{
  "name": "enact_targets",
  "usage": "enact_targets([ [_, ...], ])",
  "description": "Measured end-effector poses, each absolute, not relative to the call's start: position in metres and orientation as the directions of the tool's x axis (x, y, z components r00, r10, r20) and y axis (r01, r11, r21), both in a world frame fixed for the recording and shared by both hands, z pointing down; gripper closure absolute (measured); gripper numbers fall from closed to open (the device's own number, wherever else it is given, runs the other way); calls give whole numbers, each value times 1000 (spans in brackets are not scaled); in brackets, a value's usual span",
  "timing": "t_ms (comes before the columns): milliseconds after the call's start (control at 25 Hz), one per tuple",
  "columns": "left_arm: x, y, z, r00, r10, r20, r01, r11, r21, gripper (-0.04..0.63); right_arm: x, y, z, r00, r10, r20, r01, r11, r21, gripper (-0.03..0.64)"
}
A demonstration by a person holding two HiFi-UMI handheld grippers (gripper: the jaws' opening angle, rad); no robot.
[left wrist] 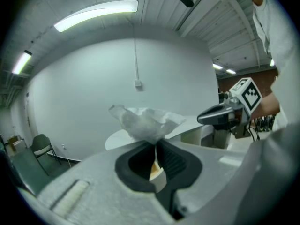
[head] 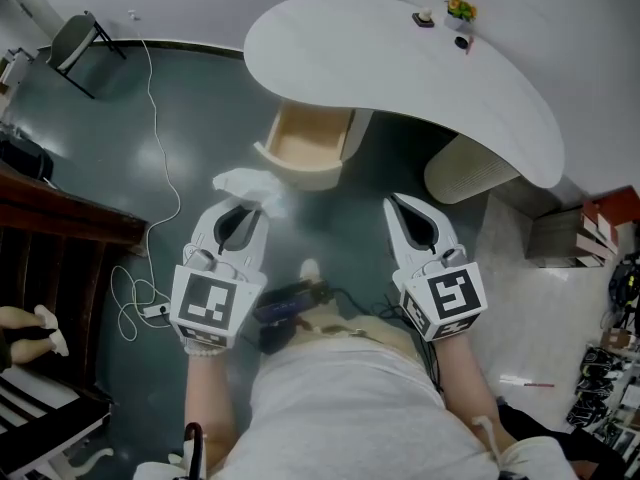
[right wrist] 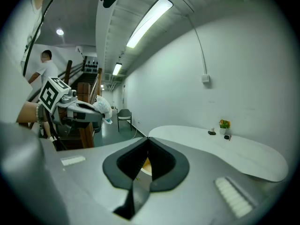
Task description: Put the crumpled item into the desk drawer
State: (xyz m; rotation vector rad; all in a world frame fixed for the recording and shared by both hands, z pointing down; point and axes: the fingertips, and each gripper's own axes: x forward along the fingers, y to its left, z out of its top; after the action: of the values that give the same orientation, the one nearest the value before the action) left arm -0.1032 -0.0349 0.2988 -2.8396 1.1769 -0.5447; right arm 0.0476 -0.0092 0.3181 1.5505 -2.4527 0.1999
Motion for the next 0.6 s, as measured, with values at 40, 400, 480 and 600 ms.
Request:
enact_targets([
  [40, -104, -41, 299, 658, -687, 310, -680, -718, -148, 588, 46, -15, 319, -411, -870, 272, -903, 429, 8, 612],
  [400, -115, -100, 300, 664, -678, 314, -673, -726, -145, 588, 36, -69, 321, -400, -872, 283, -908, 418, 5, 612],
  [480, -116, -113, 301, 666, -677, 314, -672, -727, -144, 588, 34, -82, 322, -400, -872, 281, -908, 419, 8, 612],
  [600, -119, -129, 305, 670, -672, 317, -667, -732, -141, 588, 32, -97, 324, -392, -875, 284, -912, 411, 5, 612],
])
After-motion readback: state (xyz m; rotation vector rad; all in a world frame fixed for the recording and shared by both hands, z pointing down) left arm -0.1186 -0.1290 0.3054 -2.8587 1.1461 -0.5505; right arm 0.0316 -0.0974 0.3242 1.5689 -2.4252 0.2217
